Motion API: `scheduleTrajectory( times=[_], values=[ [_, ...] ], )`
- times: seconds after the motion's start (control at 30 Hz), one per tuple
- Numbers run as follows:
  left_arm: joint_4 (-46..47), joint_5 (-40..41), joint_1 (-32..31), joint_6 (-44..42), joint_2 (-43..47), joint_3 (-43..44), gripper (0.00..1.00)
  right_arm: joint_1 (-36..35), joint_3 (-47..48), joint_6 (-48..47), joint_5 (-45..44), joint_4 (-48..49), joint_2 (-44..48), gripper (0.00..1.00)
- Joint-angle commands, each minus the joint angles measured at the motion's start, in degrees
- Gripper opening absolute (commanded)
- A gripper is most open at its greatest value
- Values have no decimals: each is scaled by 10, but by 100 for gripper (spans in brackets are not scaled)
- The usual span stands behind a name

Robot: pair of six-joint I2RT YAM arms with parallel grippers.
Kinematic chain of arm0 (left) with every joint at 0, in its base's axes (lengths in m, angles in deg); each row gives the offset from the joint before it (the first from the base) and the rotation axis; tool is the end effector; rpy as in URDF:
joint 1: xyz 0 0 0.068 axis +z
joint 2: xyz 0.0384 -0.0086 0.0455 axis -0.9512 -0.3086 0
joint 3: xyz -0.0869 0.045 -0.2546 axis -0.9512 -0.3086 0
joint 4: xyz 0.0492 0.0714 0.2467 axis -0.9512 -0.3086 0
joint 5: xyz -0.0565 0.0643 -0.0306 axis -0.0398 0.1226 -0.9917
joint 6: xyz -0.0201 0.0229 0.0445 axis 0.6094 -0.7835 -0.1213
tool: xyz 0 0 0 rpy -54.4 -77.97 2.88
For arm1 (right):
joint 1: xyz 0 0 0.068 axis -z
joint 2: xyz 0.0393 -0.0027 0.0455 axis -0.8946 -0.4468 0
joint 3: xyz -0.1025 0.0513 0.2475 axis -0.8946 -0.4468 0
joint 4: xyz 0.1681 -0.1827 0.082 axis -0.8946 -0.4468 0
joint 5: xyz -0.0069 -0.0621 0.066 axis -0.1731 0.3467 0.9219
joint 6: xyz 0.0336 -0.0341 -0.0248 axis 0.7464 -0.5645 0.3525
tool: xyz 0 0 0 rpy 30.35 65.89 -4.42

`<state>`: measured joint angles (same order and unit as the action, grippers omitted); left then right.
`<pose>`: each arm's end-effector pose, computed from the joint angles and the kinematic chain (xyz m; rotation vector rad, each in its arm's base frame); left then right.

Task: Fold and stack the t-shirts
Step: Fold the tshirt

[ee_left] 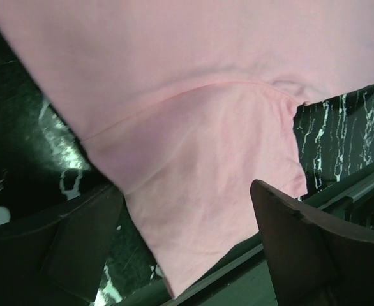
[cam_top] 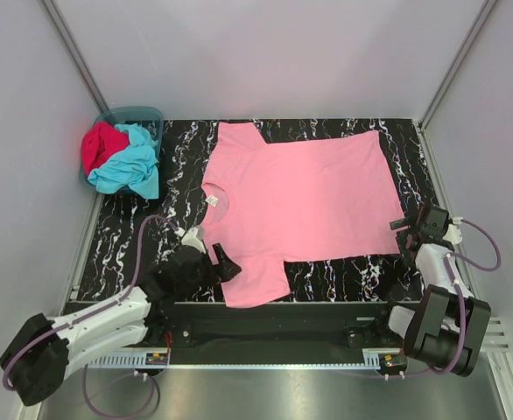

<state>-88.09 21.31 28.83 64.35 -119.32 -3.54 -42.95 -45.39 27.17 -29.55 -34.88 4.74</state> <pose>0.1128 -0.1046 0.1413 -0.1989 2.3776 -0.8308 0.1945 -0.0760 0.1723 1.4634 2.0136 0.1073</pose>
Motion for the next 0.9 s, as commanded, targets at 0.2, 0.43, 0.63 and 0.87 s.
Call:
scheduleTrajectory(
  times=[0.2,0.43,0.63,0.87],
  values=[
    [114,-33,-26,10,-118,-26,85,-1,11,11,-7,1,-3,81],
    [109,-21,-33,6,-101,-29,84,2,37,25,-77,-41,11,78],
    [129,-23,-33,-7,-106,-32,85,8,89,1,-138,-126,-14,80],
    [196,-52,-33,-18,-151,-37,85,8,85,-32,-116,-134,-57,82]
  ],
)
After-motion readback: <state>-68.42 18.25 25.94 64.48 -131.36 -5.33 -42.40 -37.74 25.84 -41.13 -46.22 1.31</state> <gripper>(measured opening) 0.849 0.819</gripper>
